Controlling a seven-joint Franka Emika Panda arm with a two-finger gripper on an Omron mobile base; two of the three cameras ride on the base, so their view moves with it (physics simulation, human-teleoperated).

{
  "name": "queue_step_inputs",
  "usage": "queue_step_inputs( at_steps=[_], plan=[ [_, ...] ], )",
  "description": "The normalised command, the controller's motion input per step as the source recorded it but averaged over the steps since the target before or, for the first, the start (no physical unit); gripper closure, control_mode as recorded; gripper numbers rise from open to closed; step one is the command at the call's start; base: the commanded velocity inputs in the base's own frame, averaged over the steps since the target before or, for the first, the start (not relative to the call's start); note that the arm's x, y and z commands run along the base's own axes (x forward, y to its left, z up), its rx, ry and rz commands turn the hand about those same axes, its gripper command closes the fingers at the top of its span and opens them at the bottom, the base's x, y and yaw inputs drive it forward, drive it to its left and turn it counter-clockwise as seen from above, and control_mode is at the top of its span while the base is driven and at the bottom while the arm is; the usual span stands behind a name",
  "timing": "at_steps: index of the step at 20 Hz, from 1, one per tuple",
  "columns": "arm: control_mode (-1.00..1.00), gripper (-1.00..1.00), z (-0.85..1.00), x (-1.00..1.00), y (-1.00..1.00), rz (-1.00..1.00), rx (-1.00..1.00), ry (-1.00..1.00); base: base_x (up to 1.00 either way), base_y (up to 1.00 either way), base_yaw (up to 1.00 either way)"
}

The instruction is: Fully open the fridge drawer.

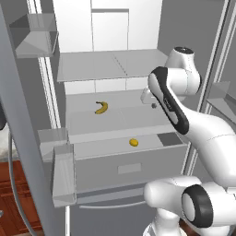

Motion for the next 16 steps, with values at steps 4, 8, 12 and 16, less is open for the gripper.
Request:
queue_step_inputs(
  at_steps=[4, 8, 12, 16],
  plan=[
    [-1.00, -1.00, -0.08, -0.21, 0.00, 0.00, -0.01, -0.05, 0.00, 0.00, 0.00],
    [-1.00, -1.00, -0.28, -0.57, -0.18, 0.03, -0.01, -0.05, 0.00, 0.00, 0.00],
    [-1.00, -1.00, -0.85, -0.29, 0.01, 0.02, -0.16, 0.11, 0.00, 0.00, 0.00],
    [-1.00, -1.00, -0.65, -0.42, 0.54, 0.00, -0.20, 0.01, 0.00, 0.00, 0.00]
  ],
)
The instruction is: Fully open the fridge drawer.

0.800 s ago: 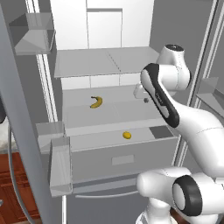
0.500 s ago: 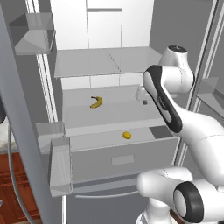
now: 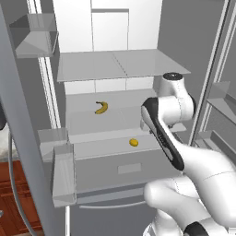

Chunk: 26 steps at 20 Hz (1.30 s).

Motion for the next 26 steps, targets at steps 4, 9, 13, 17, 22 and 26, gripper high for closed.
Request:
queue_step_inputs(
  at_steps=[4, 9, 13, 17, 22, 26],
  plan=[
    [-1.00, -1.00, -0.08, 0.00, -0.01, 0.00, -0.03, 0.02, 0.00, 0.00, 0.00],
    [-1.00, -1.00, -0.27, -0.59, -0.05, 0.03, -0.03, 0.01, 0.00, 0.00, 0.00],
    [-1.00, -1.00, -0.21, -0.59, 0.00, 0.07, -0.02, 0.00, 0.00, 0.00, 0.00],
    [-1.00, -1.00, -0.01, -0.26, -0.05, 0.02, 0.03, 0.00, 0.00, 0.00, 0.00],
    [-1.00, -1.00, 0.03, 0.00, -0.33, 0.00, 0.13, 0.00, 0.00, 0.00, 0.00],
    [-1.00, -1.00, 0.00, 0.00, -0.01, 0.00, 0.01, 0.00, 0.00, 0.00, 0.00]
  ],
)
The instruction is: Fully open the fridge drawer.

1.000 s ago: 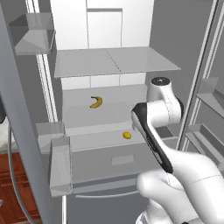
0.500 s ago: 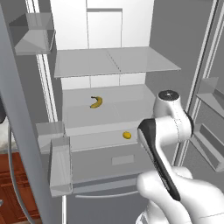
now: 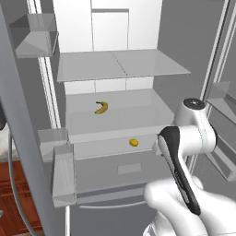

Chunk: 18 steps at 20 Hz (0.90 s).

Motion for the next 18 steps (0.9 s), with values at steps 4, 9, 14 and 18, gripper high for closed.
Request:
queue_step_inputs(
  at_steps=[4, 9, 14, 18],
  plan=[
    [-1.00, -1.00, 0.00, 0.00, 0.00, 0.00, 0.00, 0.00, 0.00, 0.00, 0.00],
    [-1.00, -1.00, 0.00, -0.06, 0.00, 0.00, 0.00, 0.00, 0.00, 0.00, 0.00],
    [1.00, -1.00, 0.00, -0.13, 0.02, 0.00, 0.00, 0.00, -0.06, 0.03, 0.00],
    [1.00, -1.00, 0.00, 0.00, 0.00, 0.00, 0.00, 0.00, -0.37, 0.09, 0.00]
  ],
)
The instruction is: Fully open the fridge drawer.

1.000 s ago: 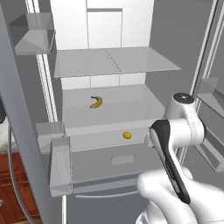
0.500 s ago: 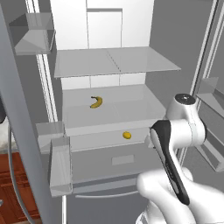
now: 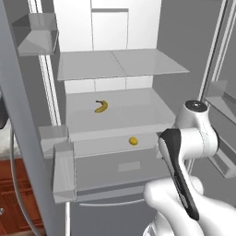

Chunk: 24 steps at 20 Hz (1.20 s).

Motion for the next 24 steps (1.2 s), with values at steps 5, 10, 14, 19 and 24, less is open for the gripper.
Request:
queue_step_inputs(
  at_steps=[5, 10, 14, 19, 24],
  plan=[
    [1.00, -1.00, 0.00, 0.00, 0.00, 0.00, 0.00, 0.00, -0.56, 0.09, 0.00],
    [1.00, -1.00, 0.00, 0.00, 0.00, 0.00, 0.00, 0.00, -0.64, 0.09, 0.00],
    [1.00, -1.00, 0.00, 0.00, 0.00, 0.00, 0.00, 0.00, -0.39, 0.16, 0.00],
    [-1.00, -1.00, 0.01, 0.05, 0.09, 0.00, 0.00, 0.01, 0.00, 0.04, 0.00],
    [-1.00, -1.00, 0.00, 0.28, 0.16, 0.00, 0.00, 0.02, 0.00, 0.00, 0.00]
  ],
)
